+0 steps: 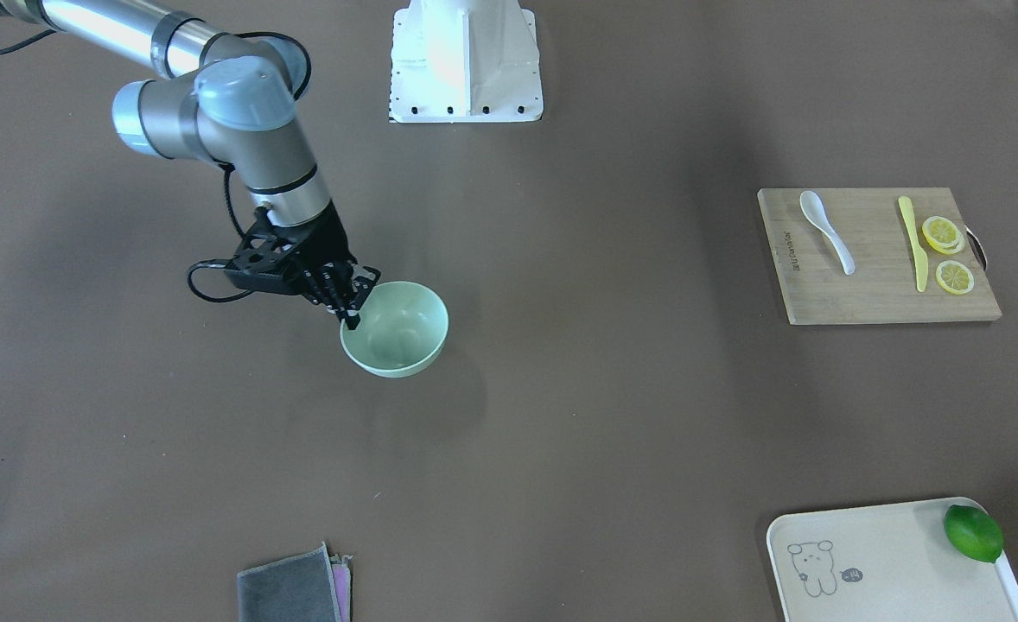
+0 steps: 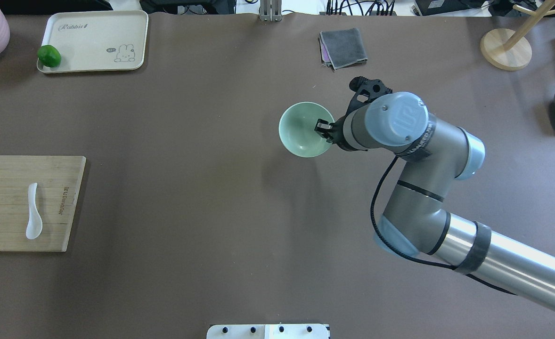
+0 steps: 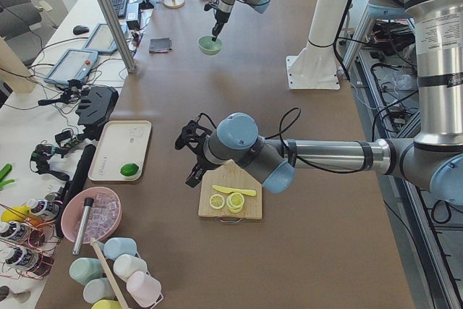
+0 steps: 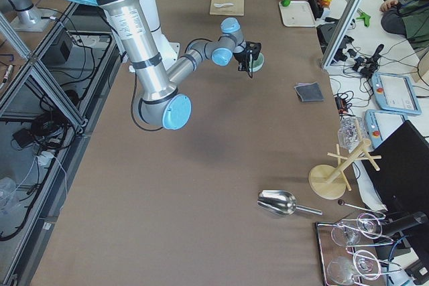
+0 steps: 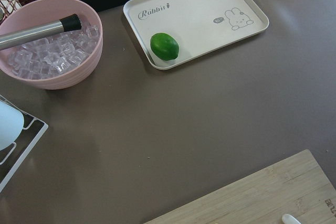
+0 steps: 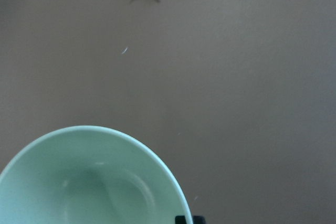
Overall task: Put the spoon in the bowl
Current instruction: 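Grip the bowl rim with the right gripper and drag it toward the table center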
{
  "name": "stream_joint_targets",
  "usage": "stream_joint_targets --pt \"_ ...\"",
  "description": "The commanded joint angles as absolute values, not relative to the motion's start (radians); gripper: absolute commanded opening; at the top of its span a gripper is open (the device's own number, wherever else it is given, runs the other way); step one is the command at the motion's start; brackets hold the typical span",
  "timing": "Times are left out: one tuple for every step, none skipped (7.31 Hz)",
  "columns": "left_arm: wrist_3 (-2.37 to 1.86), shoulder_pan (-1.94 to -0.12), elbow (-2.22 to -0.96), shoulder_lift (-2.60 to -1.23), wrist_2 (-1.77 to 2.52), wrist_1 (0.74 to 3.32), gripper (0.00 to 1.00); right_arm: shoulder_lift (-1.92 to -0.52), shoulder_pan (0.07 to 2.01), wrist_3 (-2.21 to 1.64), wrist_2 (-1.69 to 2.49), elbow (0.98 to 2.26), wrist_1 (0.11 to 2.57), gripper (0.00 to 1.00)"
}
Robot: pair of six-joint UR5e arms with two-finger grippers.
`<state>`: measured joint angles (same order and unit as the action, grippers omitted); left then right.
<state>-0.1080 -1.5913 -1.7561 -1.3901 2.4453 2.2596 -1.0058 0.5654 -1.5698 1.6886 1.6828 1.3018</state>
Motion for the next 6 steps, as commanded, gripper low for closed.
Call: stream_joint_targets --pt "-0.112 -1.58 -1.755 -1.394 2.442 2.26 0.98 -0.885 0.45 -1.689 1.661 1.666 1.446 0.0" --pt "-0.112 -1.578 -1.755 -1.396 2.441 2.26 0.98 -0.885 0.419 -1.689 1.645 1.658 1.45 0.0" --pt "-0.112 -1.578 -1.755 -1.396 2.442 2.26 0.98 -0.879 0.416 -1.687 1.643 1.623 1.45 0.0" --pt "-0.112 -1.577 -1.755 -1.396 2.442 2.26 0.98 -0.871 0.417 -1.68 1.622 1.605 1.45 0.3" --pt "-0.112 -1.577 -1.755 -1.396 2.445 2.26 0.98 -0.862 0.429 -1.655 1.608 1.615 1.45 0.68" --pt "-0.112 -1.577 -1.755 -1.396 2.442 2.26 0.98 -0.853 0.457 -1.605 1.612 1.64 1.465 1.0"
